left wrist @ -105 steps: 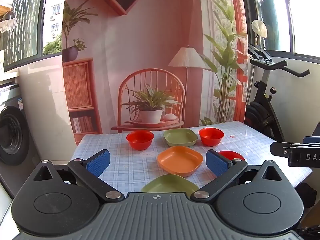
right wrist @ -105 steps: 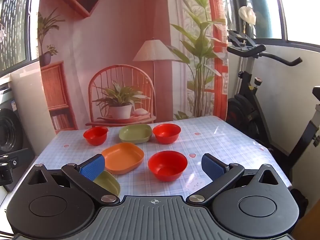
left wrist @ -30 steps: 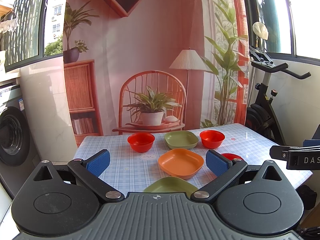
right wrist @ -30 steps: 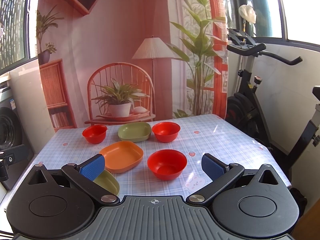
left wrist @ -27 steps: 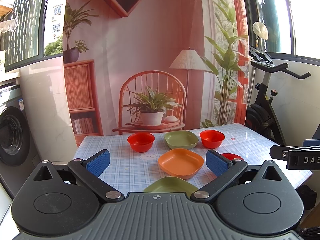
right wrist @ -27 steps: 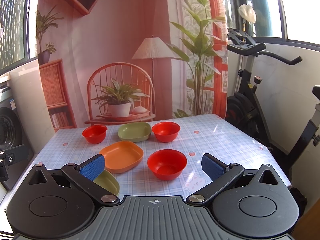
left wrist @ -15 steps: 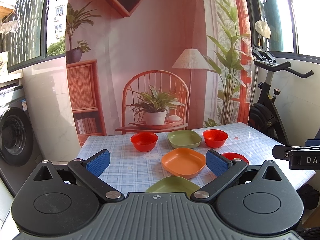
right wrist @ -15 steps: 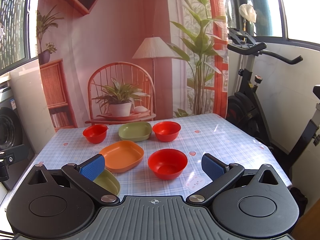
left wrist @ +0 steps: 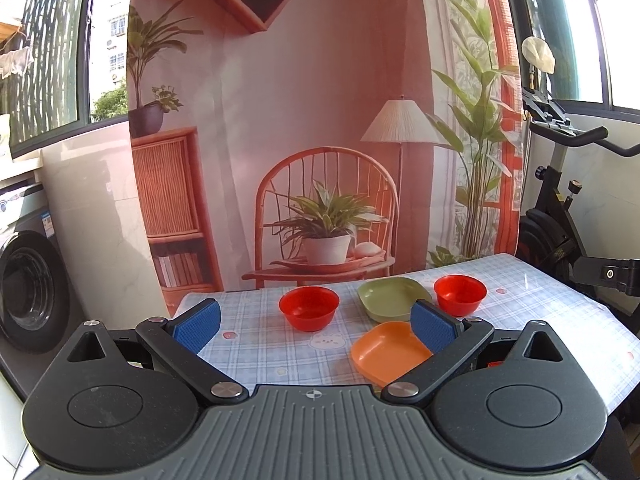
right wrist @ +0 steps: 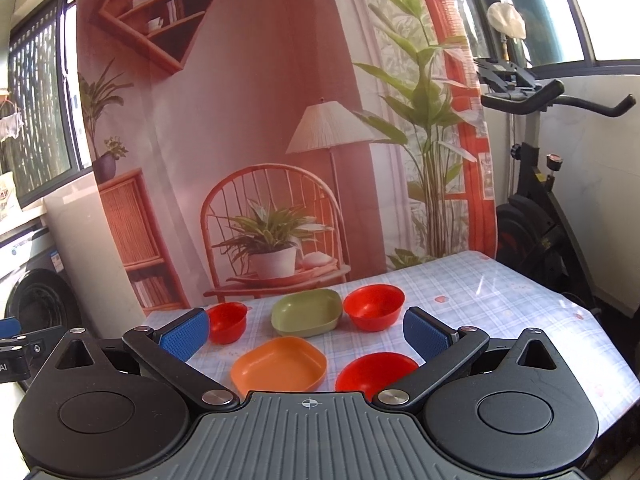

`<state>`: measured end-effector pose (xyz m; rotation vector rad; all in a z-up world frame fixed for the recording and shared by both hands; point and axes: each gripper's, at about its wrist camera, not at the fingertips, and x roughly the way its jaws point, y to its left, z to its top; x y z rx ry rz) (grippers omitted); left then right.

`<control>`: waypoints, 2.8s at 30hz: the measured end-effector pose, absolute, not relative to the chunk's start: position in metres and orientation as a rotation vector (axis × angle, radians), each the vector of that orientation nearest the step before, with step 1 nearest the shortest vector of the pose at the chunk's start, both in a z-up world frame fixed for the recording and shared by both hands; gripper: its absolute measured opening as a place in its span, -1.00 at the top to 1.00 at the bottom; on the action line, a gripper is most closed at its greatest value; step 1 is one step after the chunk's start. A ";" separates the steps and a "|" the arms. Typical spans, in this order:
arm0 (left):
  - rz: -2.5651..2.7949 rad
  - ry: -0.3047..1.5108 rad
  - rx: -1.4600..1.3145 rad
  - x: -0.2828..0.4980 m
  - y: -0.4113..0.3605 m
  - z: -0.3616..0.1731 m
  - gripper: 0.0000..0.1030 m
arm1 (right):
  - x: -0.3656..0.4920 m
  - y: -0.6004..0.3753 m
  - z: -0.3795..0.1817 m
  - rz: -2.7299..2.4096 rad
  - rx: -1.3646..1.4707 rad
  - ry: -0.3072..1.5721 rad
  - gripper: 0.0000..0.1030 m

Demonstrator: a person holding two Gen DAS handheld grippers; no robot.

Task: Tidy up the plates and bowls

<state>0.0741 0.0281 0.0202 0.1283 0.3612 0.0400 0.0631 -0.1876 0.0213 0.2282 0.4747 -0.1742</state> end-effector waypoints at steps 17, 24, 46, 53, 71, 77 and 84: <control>0.075 0.422 0.102 0.153 0.055 0.002 -0.84 | 0.181 -0.176 -0.048 -0.109 0.298 0.625 -1.00; 0.043 0.557 0.104 0.166 0.061 -0.055 -0.72 | 0.183 -0.150 -0.095 -0.059 0.197 0.736 -0.89; 0.025 0.802 -0.001 0.175 0.063 -0.151 -0.16 | 0.177 -0.148 -0.170 0.033 0.219 1.029 0.27; 0.025 0.838 -0.028 0.174 0.061 -0.160 0.02 | 0.177 -0.154 -0.173 0.028 0.256 1.058 0.55; 0.016 0.885 -0.028 0.166 0.051 -0.172 0.76 | 0.172 -0.157 -0.179 0.042 0.316 1.087 0.80; 0.012 0.888 -0.016 0.166 0.050 -0.171 0.76 | 0.172 -0.160 -0.178 0.033 0.326 1.084 0.80; 0.012 0.886 -0.008 0.165 0.052 -0.170 0.76 | 0.172 -0.160 -0.178 0.034 0.324 1.082 0.80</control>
